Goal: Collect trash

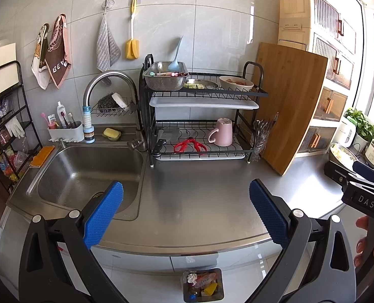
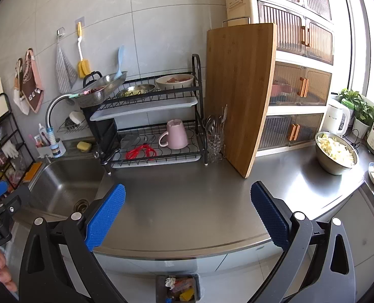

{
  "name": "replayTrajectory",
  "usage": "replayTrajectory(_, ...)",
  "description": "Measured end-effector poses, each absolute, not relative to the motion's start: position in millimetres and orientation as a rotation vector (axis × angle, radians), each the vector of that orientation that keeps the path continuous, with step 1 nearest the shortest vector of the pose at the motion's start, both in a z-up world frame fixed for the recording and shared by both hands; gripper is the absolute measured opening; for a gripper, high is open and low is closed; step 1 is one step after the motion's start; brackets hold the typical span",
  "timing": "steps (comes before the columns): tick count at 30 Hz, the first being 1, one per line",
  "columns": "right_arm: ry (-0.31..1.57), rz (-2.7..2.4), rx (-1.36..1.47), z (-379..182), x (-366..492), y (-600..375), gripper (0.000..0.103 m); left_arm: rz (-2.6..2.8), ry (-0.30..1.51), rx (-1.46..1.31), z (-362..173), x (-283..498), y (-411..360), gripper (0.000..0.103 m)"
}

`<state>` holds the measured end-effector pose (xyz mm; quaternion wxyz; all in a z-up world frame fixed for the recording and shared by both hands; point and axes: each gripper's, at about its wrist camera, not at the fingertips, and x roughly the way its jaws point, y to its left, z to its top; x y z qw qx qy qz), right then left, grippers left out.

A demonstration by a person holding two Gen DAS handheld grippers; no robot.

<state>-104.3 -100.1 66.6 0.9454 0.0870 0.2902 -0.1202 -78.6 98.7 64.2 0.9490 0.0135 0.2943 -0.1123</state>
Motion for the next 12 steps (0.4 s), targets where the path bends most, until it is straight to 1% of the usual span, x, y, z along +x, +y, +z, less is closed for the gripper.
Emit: replayTrajectory(12,0.597,-0.239,0.184,65.0,-101.5,-101.7,0.1,-0.232,0.626,0.013,64.6,-74.5,102.2,0.095)
